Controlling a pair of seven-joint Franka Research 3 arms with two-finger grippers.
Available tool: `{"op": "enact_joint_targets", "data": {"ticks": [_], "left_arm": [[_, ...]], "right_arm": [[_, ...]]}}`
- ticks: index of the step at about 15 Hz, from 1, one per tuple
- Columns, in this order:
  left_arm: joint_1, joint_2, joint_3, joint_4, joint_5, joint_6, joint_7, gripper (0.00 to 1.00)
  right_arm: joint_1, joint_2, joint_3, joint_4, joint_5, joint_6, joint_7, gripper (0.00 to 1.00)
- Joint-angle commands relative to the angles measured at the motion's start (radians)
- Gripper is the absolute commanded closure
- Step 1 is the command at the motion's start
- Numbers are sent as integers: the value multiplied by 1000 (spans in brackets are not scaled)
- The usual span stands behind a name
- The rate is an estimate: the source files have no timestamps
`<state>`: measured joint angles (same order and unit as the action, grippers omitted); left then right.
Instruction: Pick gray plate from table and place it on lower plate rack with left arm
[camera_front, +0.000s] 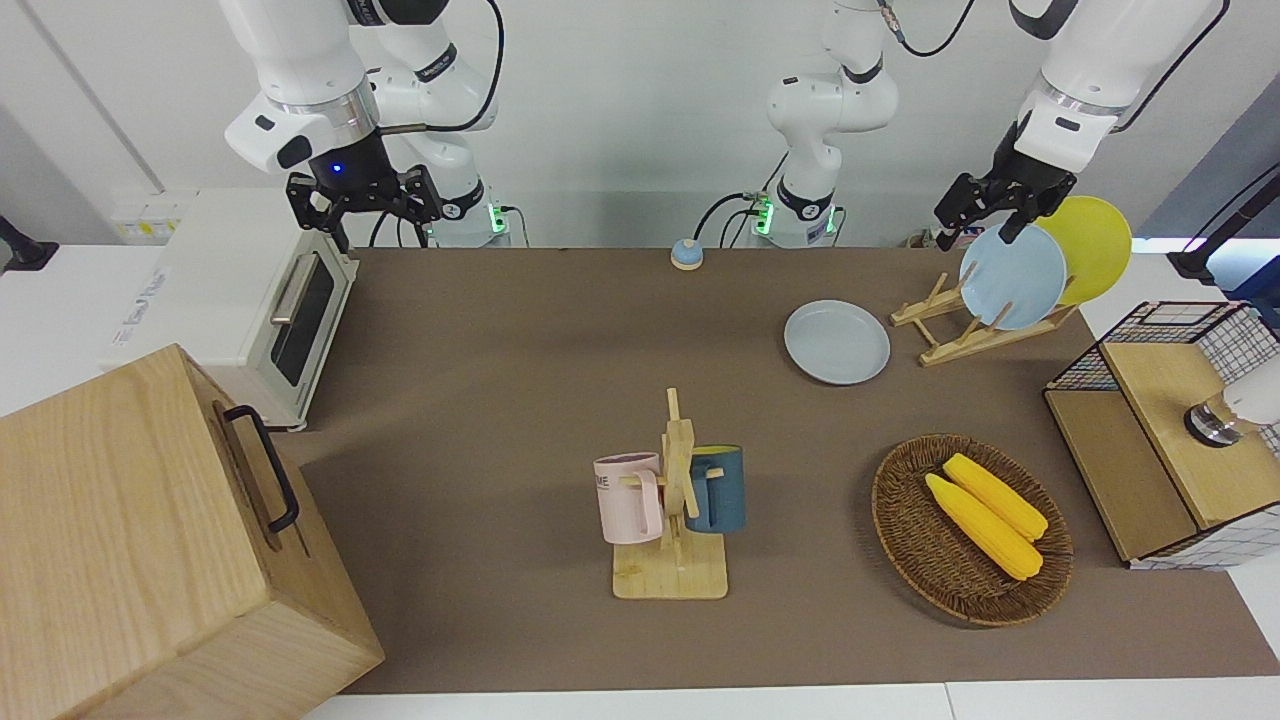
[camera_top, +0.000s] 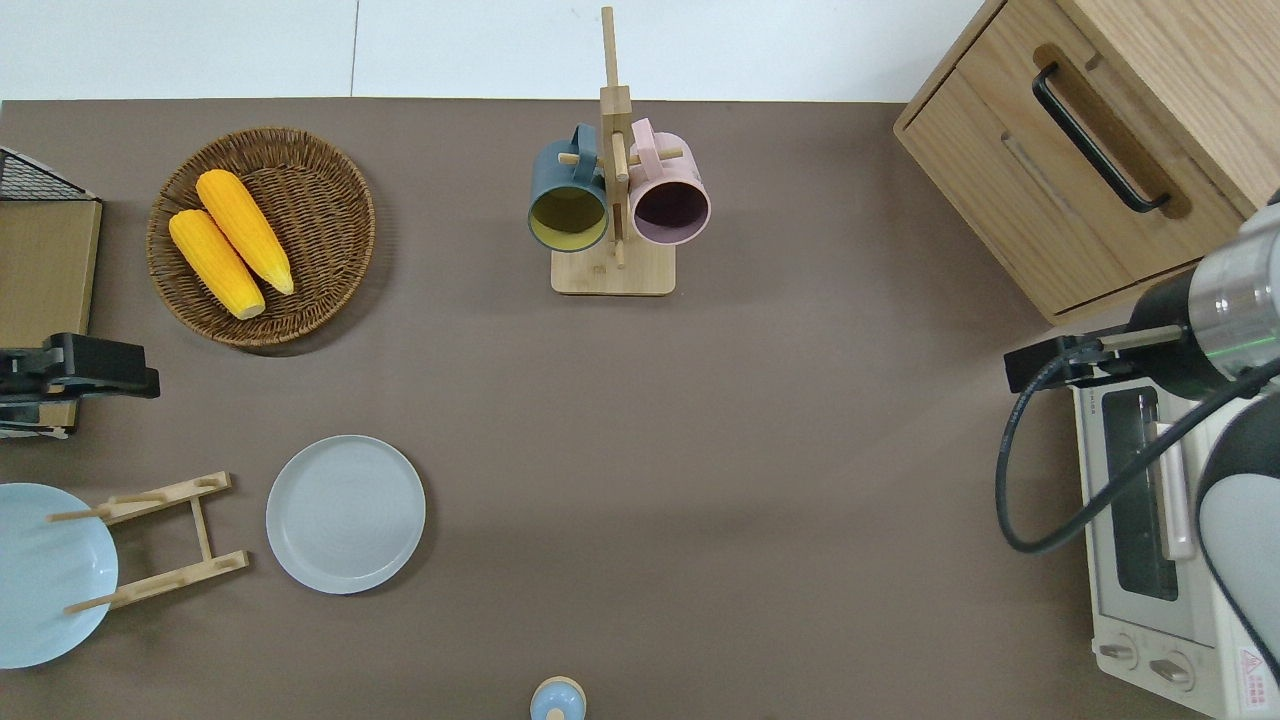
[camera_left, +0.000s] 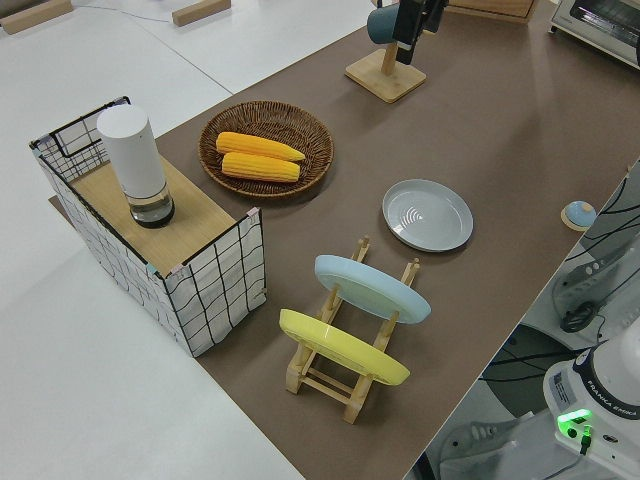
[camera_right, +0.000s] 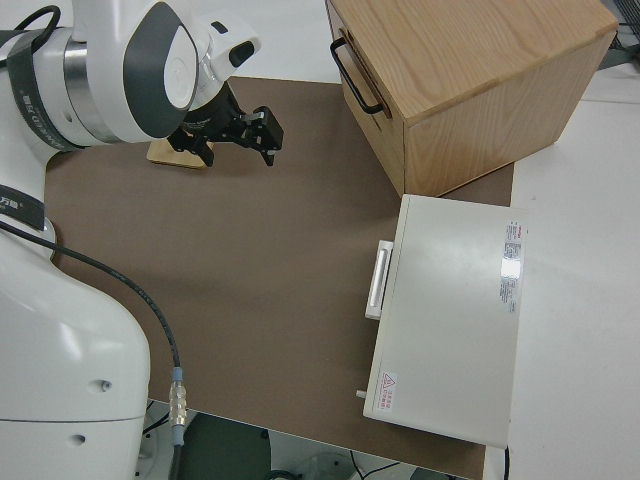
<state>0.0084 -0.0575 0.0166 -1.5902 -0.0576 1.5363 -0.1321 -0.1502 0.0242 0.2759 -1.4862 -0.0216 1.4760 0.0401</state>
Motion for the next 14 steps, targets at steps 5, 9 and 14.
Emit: {"op": "enact_joint_targets", "data": {"ticks": [5,9,14], "left_arm": [[-16,-10,6,-11,51,1,-64,7],[-18,-7,6,-16,51,1,-66,7],[-18,-7,6,-20,51,1,-66,7]], "right_arm": [[-20,-1,17,9,-1,-14,12,17],[-19,-3,17,9,-1,-14,12,17],[-20,-3,17,9,-1,-13,12,17]]}}
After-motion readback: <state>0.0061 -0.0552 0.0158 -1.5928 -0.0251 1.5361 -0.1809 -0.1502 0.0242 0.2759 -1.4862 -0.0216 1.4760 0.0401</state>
